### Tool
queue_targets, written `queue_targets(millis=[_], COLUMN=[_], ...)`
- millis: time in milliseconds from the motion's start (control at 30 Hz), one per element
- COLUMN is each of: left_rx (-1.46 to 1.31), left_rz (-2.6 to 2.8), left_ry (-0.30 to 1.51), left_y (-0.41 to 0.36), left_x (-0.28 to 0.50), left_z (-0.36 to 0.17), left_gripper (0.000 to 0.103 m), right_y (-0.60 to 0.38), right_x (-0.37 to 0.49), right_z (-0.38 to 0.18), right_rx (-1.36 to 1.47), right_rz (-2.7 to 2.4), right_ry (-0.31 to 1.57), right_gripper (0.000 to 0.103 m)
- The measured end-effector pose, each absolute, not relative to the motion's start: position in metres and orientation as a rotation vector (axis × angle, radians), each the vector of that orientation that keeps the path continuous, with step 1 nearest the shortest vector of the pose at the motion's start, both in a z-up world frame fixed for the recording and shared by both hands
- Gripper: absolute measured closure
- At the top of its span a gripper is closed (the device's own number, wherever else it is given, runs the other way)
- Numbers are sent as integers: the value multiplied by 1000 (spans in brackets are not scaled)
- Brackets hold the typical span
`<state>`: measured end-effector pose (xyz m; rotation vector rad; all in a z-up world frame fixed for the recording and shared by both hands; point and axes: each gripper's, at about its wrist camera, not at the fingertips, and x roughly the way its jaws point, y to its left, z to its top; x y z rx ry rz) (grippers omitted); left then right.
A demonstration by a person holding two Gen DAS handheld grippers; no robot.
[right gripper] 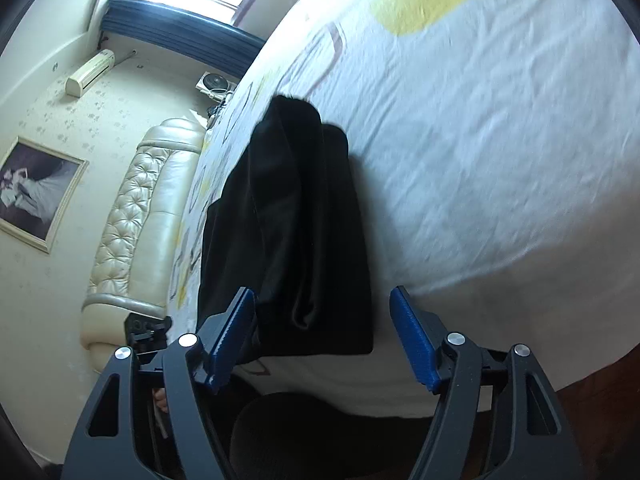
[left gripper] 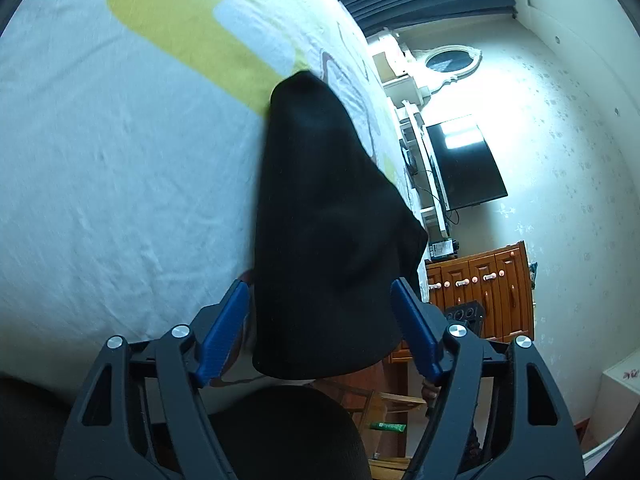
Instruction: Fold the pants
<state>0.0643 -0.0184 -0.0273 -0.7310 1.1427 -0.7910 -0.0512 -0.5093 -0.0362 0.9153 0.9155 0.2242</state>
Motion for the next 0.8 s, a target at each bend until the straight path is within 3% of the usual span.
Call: queue_targets(millis=[167, 300, 733, 767, 800], left_rx=[-625, -606, -575, -539, -468], left_rz=[-799, -769, -835, -831, -807], left_ry=[1121, 1206, 1203, 1194, 1184], left_y=[-15, -27, -95, -98, -104], left_x=[101, 137, 196, 194, 192], left_z=[-23, -41, -46, -45, -43], left_gripper=[13, 13, 13, 20, 37], right_y=[-519, -518, -516, -512, -511], right_x=[-17, 21, 79, 79, 79], right_z=[-26, -36, -61, -61, -62], right_rx=[857, 863, 985, 960, 936], right_rz=[234, 259, 397, 393, 371], right_ry=[922, 961, 928, 938, 959], right_gripper=[27, 27, 28, 32, 45])
